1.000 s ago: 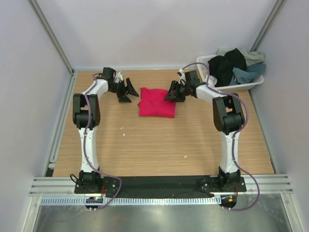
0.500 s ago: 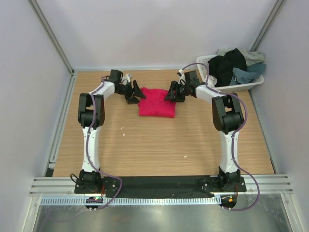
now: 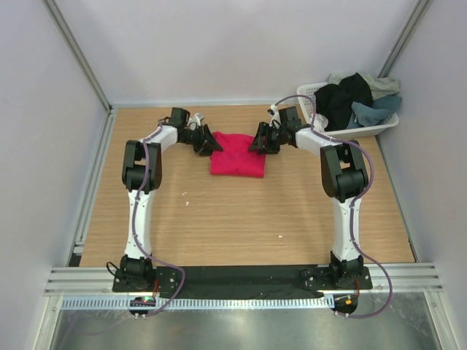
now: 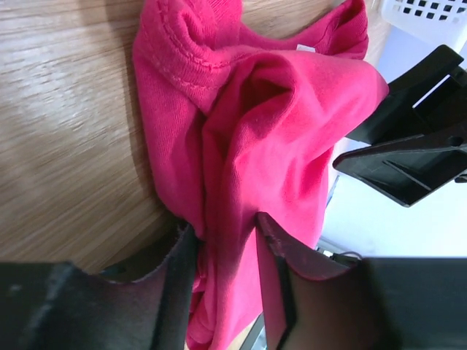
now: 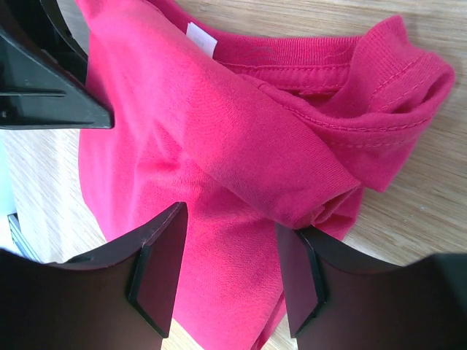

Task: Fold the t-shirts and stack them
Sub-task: Neatly place the folded tshirt to the corner

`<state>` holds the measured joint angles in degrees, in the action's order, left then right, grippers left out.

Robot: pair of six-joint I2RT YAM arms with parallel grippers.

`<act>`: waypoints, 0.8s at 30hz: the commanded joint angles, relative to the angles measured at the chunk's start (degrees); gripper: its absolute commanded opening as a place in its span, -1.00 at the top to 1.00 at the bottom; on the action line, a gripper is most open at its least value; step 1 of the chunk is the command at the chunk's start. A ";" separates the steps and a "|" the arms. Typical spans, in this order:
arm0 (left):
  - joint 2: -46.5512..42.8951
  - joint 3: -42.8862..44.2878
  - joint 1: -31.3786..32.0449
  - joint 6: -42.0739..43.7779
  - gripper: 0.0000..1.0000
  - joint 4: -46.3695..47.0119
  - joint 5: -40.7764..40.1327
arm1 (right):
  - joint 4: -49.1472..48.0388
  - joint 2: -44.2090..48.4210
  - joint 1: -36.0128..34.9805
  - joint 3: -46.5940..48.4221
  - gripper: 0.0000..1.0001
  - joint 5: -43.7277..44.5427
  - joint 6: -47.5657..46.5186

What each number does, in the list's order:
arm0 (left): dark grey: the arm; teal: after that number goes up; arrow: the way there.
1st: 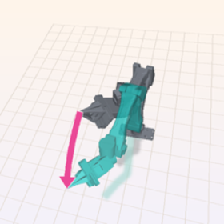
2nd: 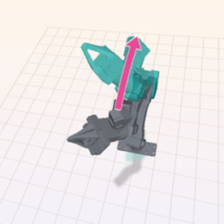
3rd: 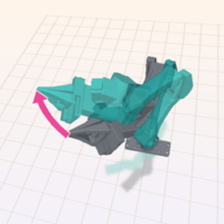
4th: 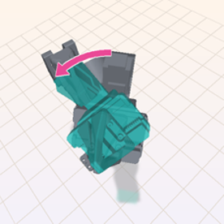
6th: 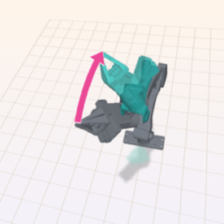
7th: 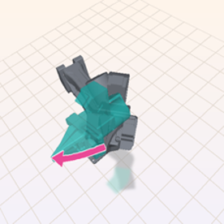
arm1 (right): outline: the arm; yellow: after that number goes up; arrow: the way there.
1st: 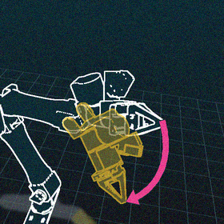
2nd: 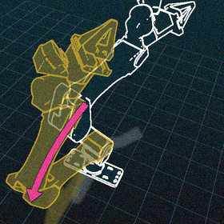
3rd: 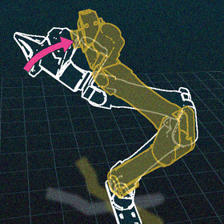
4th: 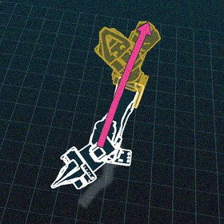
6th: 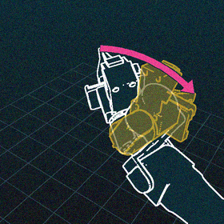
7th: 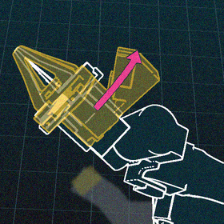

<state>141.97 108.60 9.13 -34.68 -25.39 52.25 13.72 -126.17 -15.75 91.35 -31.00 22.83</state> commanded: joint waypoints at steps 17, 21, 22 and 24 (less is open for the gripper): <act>-4.85 2.41 -2.17 15.94 1.00 -12.57 -9.53 | 2.19 8.56 -0.07 6.29 -0.18 2.87 -10.51; -5.13 6.79 -5.95 26.22 1.00 -25.72 -14.36 | 3.95 11.64 0.28 7.18 -0.18 5.07 -14.83; -4.26 9.24 -6.74 28.50 1.00 -28.46 -17.07 | 4.12 12.52 0.45 7.09 -0.18 5.42 -15.61; -3.20 11.54 -8.77 35.88 1.00 -35.65 -20.42 | 4.21 13.49 0.54 5.95 -0.18 5.60 -16.15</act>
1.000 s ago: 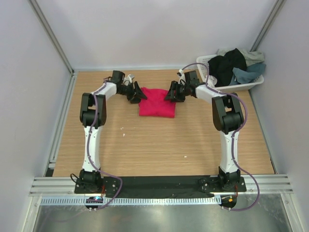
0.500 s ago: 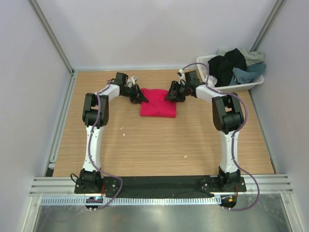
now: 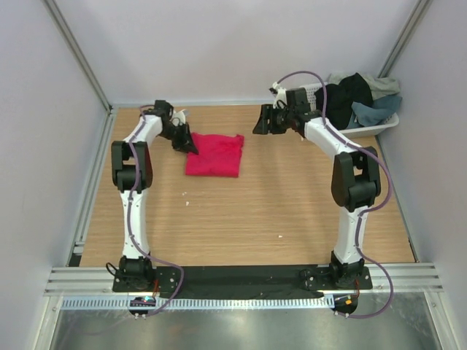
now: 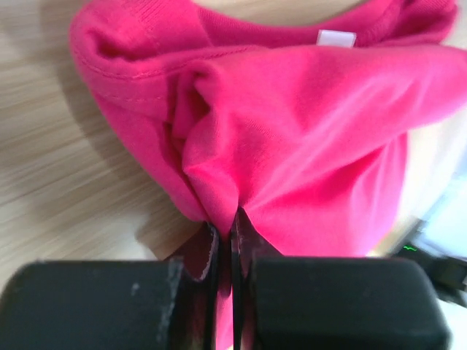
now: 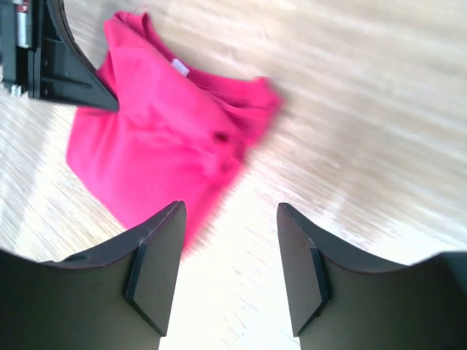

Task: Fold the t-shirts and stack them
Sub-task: Neatly place the folded tshirt to the corner

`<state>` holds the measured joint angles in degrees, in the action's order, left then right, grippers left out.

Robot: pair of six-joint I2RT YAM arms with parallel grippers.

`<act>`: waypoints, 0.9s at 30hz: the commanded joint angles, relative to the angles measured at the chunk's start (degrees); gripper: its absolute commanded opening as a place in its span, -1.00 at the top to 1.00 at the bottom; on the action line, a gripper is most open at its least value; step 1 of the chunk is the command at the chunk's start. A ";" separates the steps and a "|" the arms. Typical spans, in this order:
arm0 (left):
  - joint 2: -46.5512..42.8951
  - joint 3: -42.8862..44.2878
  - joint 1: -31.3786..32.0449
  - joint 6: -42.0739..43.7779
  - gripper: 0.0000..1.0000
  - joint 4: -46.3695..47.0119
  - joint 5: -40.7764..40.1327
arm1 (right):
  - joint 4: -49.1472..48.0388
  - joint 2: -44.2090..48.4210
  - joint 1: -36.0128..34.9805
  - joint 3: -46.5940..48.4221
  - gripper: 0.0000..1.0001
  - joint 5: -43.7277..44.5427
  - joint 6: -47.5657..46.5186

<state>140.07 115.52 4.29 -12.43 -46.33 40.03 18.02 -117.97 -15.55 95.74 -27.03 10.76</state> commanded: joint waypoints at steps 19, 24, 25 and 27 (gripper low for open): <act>2.39 18.49 -18.35 22.09 1.00 -18.18 -26.14 | -0.35 13.20 0.43 -6.80 -0.20 2.33 -6.63; 3.63 20.26 -20.73 23.59 1.00 -16.96 -30.36 | -0.88 14.44 0.35 -8.90 -0.20 2.50 -6.81; 3.80 20.70 -21.69 23.41 1.00 -16.78 -31.23 | -0.88 14.61 0.35 -9.17 -0.20 2.59 -6.98; 4.33 21.14 -22.66 23.41 1.00 -15.90 -32.12 | -0.88 15.14 0.52 -9.70 -0.20 2.68 -7.07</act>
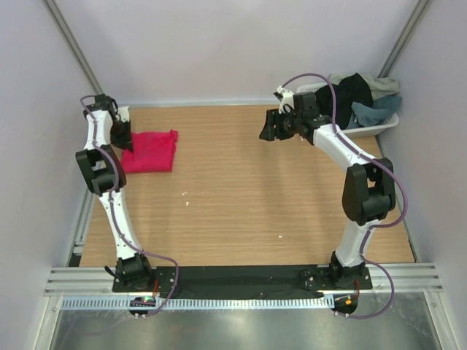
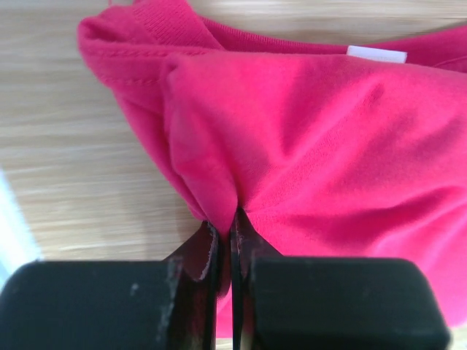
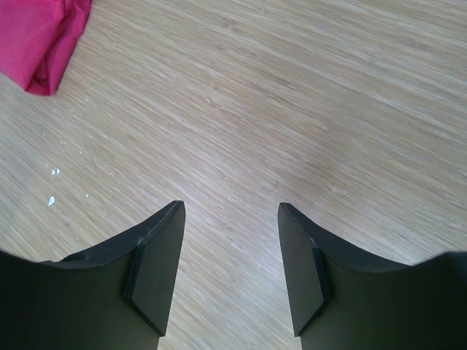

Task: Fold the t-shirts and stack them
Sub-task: Neatly place the folded tshirt to the corner

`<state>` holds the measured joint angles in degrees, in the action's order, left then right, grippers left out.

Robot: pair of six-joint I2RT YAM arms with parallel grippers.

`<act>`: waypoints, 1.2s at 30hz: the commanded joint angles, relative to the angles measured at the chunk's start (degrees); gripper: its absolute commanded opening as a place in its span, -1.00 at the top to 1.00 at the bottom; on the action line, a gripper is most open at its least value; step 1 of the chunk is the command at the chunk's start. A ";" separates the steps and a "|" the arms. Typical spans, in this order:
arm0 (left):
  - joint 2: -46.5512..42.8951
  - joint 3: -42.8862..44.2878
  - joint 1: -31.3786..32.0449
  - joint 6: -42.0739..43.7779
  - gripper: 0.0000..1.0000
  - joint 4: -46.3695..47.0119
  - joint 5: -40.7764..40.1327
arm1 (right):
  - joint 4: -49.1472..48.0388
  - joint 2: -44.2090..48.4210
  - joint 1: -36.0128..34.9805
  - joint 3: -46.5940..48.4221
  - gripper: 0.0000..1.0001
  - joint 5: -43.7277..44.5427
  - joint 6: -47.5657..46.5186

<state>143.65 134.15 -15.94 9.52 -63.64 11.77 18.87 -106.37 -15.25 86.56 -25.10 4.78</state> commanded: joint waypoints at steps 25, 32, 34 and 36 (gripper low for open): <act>-6.98 -12.94 -9.19 14.03 1.00 7.65 -14.41 | -1.91 5.29 0.22 -4.03 -0.21 0.84 -1.70; -12.43 -20.06 -9.28 19.83 1.00 11.26 -18.00 | -2.70 5.38 0.13 -5.70 -0.22 0.06 -1.09; -12.87 -20.59 -9.28 22.28 1.00 11.34 -19.23 | -2.70 5.29 0.13 -5.62 -0.21 -0.03 -1.08; -13.40 -21.99 -9.37 23.61 1.00 12.83 -21.25 | -2.79 5.38 0.22 -5.53 -0.21 0.23 -1.26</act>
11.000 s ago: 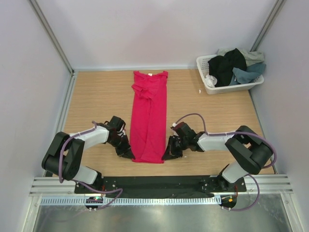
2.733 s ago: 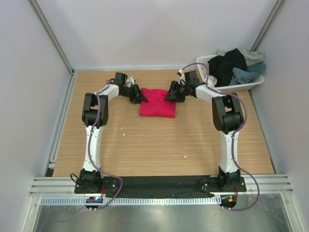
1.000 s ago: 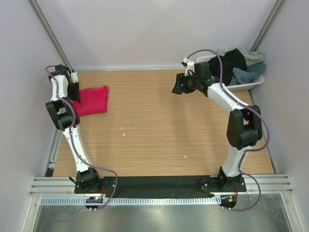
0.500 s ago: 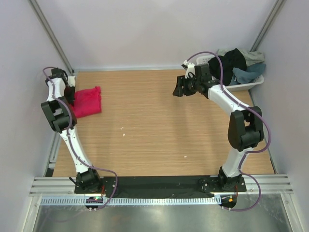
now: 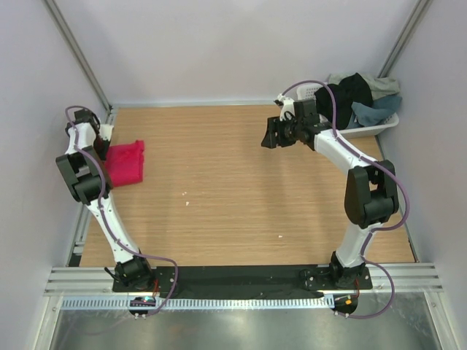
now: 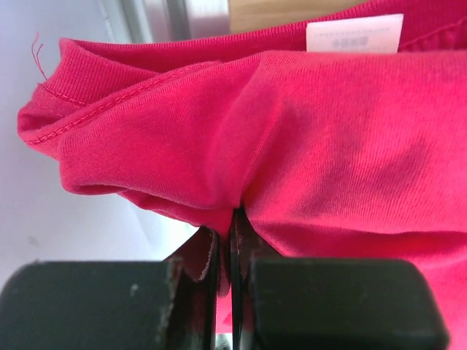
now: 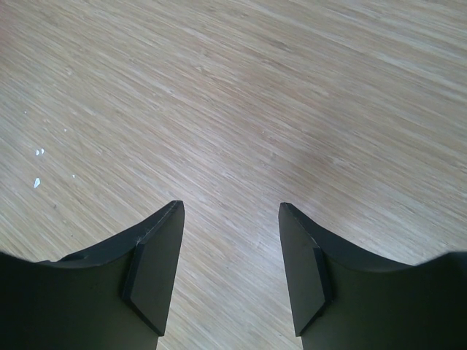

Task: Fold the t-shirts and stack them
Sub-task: Neatly place the folded tshirt to the corner

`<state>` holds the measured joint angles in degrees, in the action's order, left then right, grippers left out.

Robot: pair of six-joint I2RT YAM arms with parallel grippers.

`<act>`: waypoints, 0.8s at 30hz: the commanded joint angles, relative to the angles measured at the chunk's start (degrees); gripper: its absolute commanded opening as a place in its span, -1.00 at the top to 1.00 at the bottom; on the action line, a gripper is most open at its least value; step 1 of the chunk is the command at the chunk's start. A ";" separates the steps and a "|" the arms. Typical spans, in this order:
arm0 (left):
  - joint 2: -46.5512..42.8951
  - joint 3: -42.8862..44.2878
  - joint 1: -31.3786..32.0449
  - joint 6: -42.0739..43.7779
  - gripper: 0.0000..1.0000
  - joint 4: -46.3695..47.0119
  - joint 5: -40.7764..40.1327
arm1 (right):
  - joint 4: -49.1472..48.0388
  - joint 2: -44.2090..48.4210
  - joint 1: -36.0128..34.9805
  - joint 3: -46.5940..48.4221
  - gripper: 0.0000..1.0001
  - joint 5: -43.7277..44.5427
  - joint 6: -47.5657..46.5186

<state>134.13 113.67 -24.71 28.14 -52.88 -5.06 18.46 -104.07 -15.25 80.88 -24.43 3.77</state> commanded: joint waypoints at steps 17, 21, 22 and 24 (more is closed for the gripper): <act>-0.79 1.73 0.63 4.30 0.54 4.89 -12.16 | -3.08 5.02 0.22 -2.83 -0.22 -0.01 -0.69; -6.14 0.16 0.63 2.10 0.06 3.40 -5.86 | -3.34 5.81 0.57 -3.36 -0.22 0.43 -0.78; -7.81 -0.63 0.71 0.61 -0.13 4.36 -4.01 | -3.34 5.90 0.74 -3.36 -0.22 0.52 -0.78; -12.63 -2.22 1.59 -1.24 -0.21 5.77 -0.06 | -3.43 6.07 1.01 -3.28 -0.22 0.96 -0.70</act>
<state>131.35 111.98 -24.10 30.20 -49.34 -11.57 17.61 -101.75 -14.83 77.52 -24.29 3.73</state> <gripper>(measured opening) 0.586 0.609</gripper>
